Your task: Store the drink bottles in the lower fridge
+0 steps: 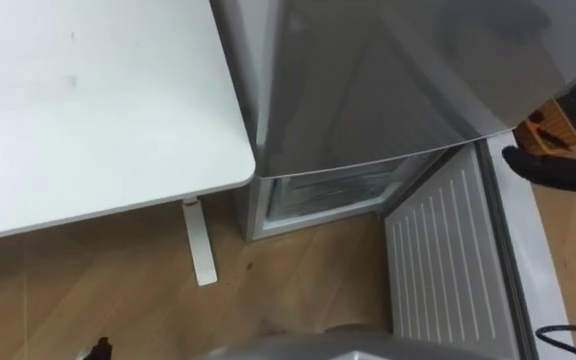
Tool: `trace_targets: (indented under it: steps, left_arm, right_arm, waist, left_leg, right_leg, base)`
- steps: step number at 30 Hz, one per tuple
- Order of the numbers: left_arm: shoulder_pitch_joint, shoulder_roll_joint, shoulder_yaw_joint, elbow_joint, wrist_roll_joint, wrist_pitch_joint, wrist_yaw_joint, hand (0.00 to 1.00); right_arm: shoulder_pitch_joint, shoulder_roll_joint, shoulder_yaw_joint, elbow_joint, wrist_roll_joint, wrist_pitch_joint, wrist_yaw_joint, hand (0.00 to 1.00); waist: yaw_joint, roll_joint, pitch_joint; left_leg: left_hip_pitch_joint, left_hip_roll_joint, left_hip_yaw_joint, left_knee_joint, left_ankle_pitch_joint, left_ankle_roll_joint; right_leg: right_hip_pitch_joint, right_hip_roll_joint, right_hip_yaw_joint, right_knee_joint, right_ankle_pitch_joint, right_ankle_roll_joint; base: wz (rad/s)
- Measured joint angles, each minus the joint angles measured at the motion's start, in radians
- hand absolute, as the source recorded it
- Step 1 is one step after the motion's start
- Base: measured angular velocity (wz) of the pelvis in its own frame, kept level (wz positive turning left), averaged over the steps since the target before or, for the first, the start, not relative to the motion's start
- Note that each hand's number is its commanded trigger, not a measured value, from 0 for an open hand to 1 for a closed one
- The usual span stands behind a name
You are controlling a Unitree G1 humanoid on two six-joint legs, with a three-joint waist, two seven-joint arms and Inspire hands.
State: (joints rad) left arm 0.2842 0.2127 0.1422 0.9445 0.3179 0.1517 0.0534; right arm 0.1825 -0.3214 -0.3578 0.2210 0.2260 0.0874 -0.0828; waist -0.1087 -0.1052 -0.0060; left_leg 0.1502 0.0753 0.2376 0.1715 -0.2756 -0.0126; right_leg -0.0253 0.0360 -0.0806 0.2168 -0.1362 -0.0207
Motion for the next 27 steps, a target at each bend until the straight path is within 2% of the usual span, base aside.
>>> trace_targets:
  steps: [3,5,10,16,23,27]
  left_arm:
    - [0.011,0.000,0.042,-0.011,0.009,0.004,0.002,0.00]
    - [0.023,0.002,0.052,-0.025,0.032,0.014,0.005,0.00]
    - [0.021,0.009,0.061,-0.024,0.070,0.036,0.013,0.00]
    - [0.016,0.014,0.065,-0.024,0.070,0.044,0.007,0.00]
    - [0.012,0.005,0.065,-0.023,0.092,0.055,0.002,0.00]
    - [0.009,-0.001,0.064,-0.022,0.129,0.060,-0.008,0.00]
  right_arm:
    - [-0.007,-0.005,-0.091,0.087,0.058,0.002,-0.040,0.00]
    - [-0.008,-0.007,-0.121,0.134,0.070,0.004,-0.074,0.00]
    - [-0.040,-0.038,-0.138,0.330,0.124,0.024,-0.138,0.00]
    - [-0.046,-0.038,-0.138,0.478,0.197,0.045,-0.132,0.00]
    - [-0.073,-0.038,-0.136,0.624,0.263,0.047,-0.112,0.00]
    - [-0.086,-0.038,-0.135,0.694,0.276,0.047,-0.107,0.00]
  waist:
    - [-0.005,-0.011,0.0006]
    - [-0.011,-0.015,0.0015]
    - [-0.027,-0.028,0.0035]
    - [-0.029,-0.010,0.0040]
    - [-0.024,0.008,0.0064]
    - [-0.021,0.011,0.0069]
  left_leg:
    - [-0.002,0.000,-0.001,0.000,0.000,0.000]
    - [-0.001,0.000,-0.001,-0.001,0.000,0.000]
    - [0.001,0.000,0.001,-0.002,0.000,0.000]
    - [0.011,0.000,0.001,-0.005,0.000,0.000]
    - [0.011,0.000,0.002,-0.005,0.000,0.000]
    - [0.008,0.000,0.002,-0.004,0.000,0.000]
  right_leg:
    - [-0.001,0.000,-0.002,0.000,0.000,0.000]
    - [0.001,0.001,-0.002,-0.001,0.000,0.000]
    - [0.006,0.003,-0.002,-0.009,0.004,0.000]
    - [0.016,0.004,0.001,-0.016,0.009,0.000]
    - [0.013,0.001,0.009,-0.013,0.007,0.001]
    - [0.007,0.002,0.010,-0.013,0.006,0.000]
  base:
    - [0.00]
    - [0.00]
    - [0.00]
    - [0.00]
    - [0.00]
    - [0.00]
